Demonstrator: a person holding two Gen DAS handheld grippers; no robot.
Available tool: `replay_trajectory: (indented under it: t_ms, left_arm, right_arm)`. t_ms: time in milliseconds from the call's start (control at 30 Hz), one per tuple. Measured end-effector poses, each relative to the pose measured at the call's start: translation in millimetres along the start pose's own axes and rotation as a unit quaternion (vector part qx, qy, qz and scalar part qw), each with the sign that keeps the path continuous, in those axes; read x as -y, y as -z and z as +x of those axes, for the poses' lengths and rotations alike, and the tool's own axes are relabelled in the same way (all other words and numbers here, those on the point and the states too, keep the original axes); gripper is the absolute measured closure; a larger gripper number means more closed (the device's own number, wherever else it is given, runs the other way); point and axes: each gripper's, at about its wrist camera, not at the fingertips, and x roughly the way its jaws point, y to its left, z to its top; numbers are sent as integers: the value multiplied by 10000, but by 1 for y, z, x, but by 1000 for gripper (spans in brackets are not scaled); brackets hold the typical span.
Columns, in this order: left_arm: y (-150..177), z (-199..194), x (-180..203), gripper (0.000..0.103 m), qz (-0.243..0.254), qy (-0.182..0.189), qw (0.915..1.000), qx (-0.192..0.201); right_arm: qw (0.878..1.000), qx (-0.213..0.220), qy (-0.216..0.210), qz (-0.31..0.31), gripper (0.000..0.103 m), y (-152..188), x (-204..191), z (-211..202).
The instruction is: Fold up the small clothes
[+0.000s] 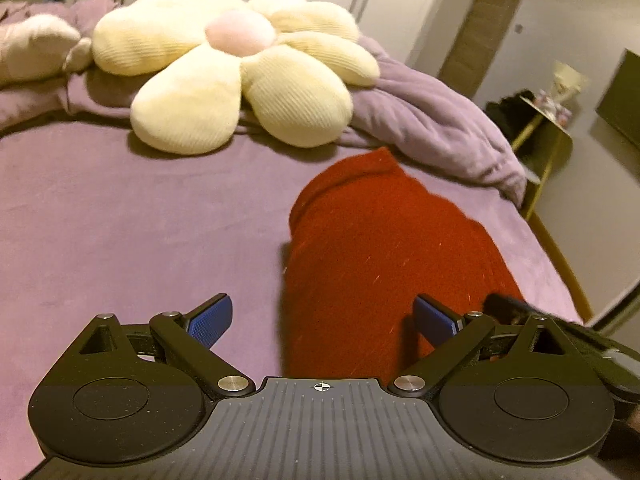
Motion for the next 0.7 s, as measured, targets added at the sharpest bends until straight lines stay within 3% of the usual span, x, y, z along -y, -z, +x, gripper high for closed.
replay_trajectory:
  t_ms: [133, 233, 300, 567, 700]
  left_arm:
    - [-19, 23, 4, 3, -242, -366, 9988, 219]
    - [-29, 44, 5, 3, -500, -580, 9966, 319]
    - [-33, 61, 12, 3, -422, -656, 9963, 370]
    - [-37, 121, 38, 2, 256, -670, 9973, -139]
    - [-28, 143, 28, 0, 29, -632, 9977, -253]
  right_arm:
    - [10000, 29, -72, -20, 89, -24, -14, 26]
    - [9999, -168, 6, -32, 89, -28, -16, 58]
    - [9997, -208, 140, -72, 90, -24, -11, 73]
    - [9987, -365, 222, -271, 93, -13, 12, 105]
    - [9992, -319, 52, -252, 93, -8, 21, 118]
